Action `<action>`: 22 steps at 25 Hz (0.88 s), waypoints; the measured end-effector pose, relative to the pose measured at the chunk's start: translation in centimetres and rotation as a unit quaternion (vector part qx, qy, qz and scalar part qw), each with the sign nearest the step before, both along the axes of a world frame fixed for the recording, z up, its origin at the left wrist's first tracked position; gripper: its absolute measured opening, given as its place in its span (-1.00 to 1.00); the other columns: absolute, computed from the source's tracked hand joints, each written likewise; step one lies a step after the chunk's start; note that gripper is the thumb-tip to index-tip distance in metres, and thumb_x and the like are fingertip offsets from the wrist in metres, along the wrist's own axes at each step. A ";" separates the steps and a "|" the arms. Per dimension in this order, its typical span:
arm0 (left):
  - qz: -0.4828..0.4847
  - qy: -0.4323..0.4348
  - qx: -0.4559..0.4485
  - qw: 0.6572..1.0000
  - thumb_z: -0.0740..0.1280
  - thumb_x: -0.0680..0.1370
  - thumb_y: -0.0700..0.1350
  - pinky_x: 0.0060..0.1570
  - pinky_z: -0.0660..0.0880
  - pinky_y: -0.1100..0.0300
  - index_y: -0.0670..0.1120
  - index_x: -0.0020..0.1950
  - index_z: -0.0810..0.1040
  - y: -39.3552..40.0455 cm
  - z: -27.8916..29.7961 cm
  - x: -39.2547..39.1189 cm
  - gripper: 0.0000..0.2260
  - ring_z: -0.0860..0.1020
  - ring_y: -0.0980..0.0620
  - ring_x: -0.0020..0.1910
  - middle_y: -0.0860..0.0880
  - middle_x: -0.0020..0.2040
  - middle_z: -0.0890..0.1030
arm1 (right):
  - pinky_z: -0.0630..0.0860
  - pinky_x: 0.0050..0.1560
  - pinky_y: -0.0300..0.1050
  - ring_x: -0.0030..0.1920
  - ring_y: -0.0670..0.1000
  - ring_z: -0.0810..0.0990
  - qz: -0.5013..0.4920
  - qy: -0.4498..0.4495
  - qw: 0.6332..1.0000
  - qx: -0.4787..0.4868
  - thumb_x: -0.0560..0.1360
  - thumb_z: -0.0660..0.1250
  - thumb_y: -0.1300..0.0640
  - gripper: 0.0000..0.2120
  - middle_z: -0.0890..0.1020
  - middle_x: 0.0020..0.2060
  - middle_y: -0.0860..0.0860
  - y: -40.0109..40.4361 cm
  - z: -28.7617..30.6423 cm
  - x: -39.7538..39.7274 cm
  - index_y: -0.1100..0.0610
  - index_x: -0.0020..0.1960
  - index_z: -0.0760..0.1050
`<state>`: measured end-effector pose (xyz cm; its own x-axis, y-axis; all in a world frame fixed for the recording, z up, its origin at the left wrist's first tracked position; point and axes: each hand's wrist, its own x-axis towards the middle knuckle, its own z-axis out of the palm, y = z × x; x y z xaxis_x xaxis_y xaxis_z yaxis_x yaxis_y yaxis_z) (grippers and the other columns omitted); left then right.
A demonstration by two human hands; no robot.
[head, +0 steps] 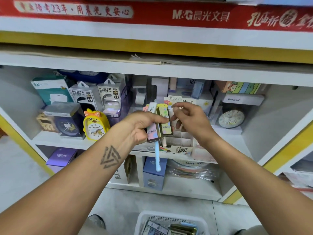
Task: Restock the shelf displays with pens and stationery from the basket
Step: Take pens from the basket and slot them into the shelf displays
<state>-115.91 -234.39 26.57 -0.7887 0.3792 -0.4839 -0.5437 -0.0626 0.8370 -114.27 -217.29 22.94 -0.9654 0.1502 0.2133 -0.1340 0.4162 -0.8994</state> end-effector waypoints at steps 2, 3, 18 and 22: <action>-0.027 0.006 0.000 1.000 0.34 0.51 -0.42 -0.39 0.64 0.01 -0.22 -0.03 0.61 0.7 -0.1 0.5 -0.85 0.69 -0.11 -0.36 -0.20 -0.25 0.70 | 0.47 -0.42 -0.20 -0.38 -0.04 0.59 0.033 -0.061 0.988 -0.141 0.55 0.43 0.08 -0.79 0.71 -0.22 0.11 0.4 1.1 0.8 0.06 0.17 0.56; -0.036 0.008 0.003 0.999 0.35 0.50 -0.42 -0.39 0.64 0.01 -0.22 -0.03 0.62 1.0 -0.1 0.8 -0.85 0.69 -0.11 -0.34 -0.21 -0.23 0.70 | 0.48 -0.41 -0.18 -0.38 -0.03 0.57 0.039 -0.077 0.983 -0.164 0.52 0.48 0.13 -0.75 0.69 -0.24 0.11 0.6 1.4 1.0 0.07 0.17 0.56; 0.027 -0.010 -0.006 1.000 0.29 0.53 -0.44 -0.34 0.64 0.04 -0.33 -0.13 0.51 -0.6 0.0 0.2 -0.93 0.68 -0.11 -0.39 -0.30 -0.26 0.67 | 0.62 -0.16 0.14 -0.18 0.10 0.68 -0.041 0.108 0.969 0.219 0.60 0.31 0.22 -0.78 0.64 -0.24 0.05 3.1 0.2 0.3 -0.07 0.09 0.39; 0.025 -0.012 -0.005 1.000 0.29 0.53 -0.43 -0.36 0.64 0.06 -0.34 -0.15 0.52 -0.9 -0.1 0.0 -0.92 0.68 -0.10 -0.40 -0.29 -0.29 0.67 | 0.58 -0.19 0.13 -0.21 0.13 0.65 -0.020 0.095 0.960 0.264 0.60 0.26 0.24 -0.78 0.64 -0.27 0.07 2.6 -1.1 -0.3 -0.06 0.10 0.36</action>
<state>-115.89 -235.32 26.50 -0.7941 0.3348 -0.5073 -0.5606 -0.0811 0.8241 -114.59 -214.74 21.88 -0.8975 0.0085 0.4410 -0.2491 0.8153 -0.5227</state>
